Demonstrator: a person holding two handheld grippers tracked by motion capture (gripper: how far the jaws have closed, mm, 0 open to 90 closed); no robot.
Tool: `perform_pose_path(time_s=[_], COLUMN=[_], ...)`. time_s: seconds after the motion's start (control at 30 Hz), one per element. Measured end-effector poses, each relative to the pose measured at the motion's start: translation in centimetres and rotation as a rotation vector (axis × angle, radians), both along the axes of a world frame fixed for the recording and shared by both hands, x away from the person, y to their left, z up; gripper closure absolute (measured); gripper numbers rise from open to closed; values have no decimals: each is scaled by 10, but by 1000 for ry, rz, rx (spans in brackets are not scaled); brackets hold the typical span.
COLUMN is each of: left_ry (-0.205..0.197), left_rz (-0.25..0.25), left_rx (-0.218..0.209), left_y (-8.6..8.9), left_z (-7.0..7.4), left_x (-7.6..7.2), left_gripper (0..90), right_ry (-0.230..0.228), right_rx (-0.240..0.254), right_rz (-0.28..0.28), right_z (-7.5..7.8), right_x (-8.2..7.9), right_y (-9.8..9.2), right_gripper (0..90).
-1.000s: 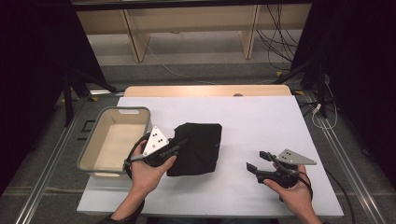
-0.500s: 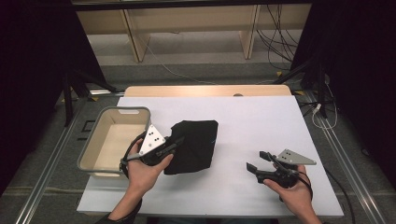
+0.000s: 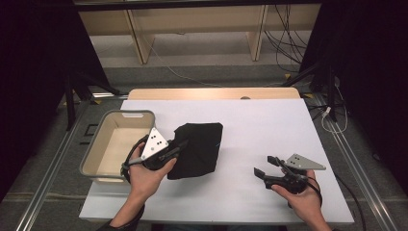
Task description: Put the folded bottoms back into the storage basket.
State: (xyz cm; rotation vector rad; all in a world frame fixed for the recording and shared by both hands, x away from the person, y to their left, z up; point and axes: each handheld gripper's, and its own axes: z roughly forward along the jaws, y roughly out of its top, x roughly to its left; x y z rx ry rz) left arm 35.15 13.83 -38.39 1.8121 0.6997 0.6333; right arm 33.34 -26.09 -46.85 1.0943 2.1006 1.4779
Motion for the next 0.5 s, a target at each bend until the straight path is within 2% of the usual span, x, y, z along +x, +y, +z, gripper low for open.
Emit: perform_pose_path(time_s=[0.5], left_ry=[-3], left_rz=[10], left_rx=[-1], left_y=[4], left_z=[2], left_x=[1], left_gripper=[787], right_ry=[6], right_rx=[0], right_rz=[0], right_z=[0], right_x=[0], right_y=[0], right_gripper=[264])
